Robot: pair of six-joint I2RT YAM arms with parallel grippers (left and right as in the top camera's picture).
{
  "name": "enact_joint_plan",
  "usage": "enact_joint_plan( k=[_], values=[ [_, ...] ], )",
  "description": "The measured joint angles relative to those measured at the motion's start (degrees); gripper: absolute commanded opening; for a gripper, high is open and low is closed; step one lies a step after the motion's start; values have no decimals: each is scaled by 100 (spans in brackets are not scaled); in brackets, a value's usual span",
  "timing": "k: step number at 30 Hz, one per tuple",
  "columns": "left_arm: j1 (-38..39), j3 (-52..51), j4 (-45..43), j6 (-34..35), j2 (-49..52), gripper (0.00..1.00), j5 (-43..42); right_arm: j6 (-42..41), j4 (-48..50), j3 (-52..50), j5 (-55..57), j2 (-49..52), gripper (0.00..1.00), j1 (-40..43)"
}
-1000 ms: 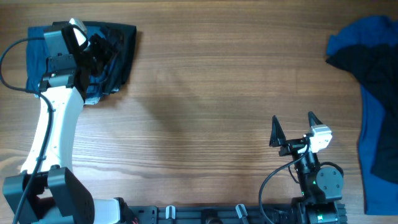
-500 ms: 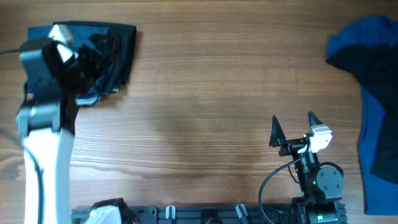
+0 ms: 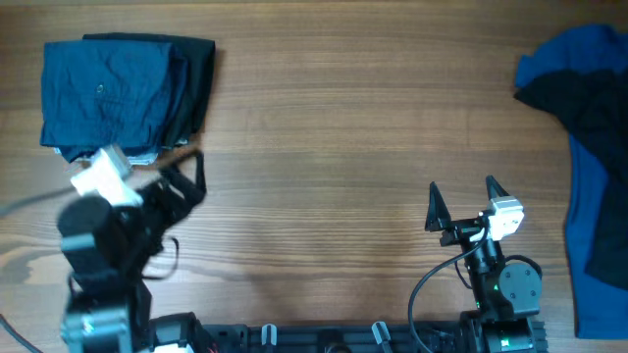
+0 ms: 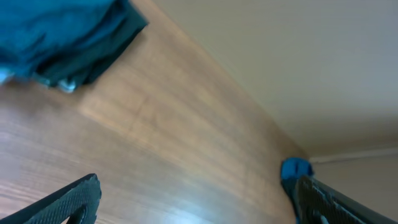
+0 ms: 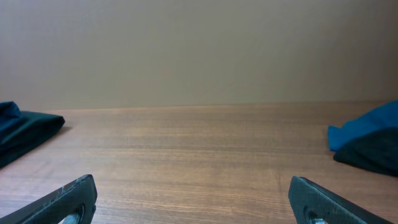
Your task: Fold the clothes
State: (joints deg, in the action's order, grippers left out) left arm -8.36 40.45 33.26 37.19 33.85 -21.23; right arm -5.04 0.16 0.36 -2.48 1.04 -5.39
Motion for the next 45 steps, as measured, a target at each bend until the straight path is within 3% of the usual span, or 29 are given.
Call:
enact_joint_plan(
  k=[7, 11, 20, 28, 45],
  values=[
    [0, -1628, -614, 0, -1139, 100, 151, 0, -2, 0, 0, 2, 100, 0],
    [0, -2465, -1541, 0, -1729, 100, 365, 0, -2, 0, 0, 2, 100, 0],
    [4, -3265, -3152, -201, -2256, 100, 769, 0, -2, 0, 0, 2, 100, 0],
    [295, -3355, -3268, -1071, -2444, 100, 855, 0, 0, 0, 0, 2, 100, 0],
    [680, -3928, -3051, -1685, -3300, 100, 1292, 0, -2, 0, 0, 2, 100, 0]
  ],
)
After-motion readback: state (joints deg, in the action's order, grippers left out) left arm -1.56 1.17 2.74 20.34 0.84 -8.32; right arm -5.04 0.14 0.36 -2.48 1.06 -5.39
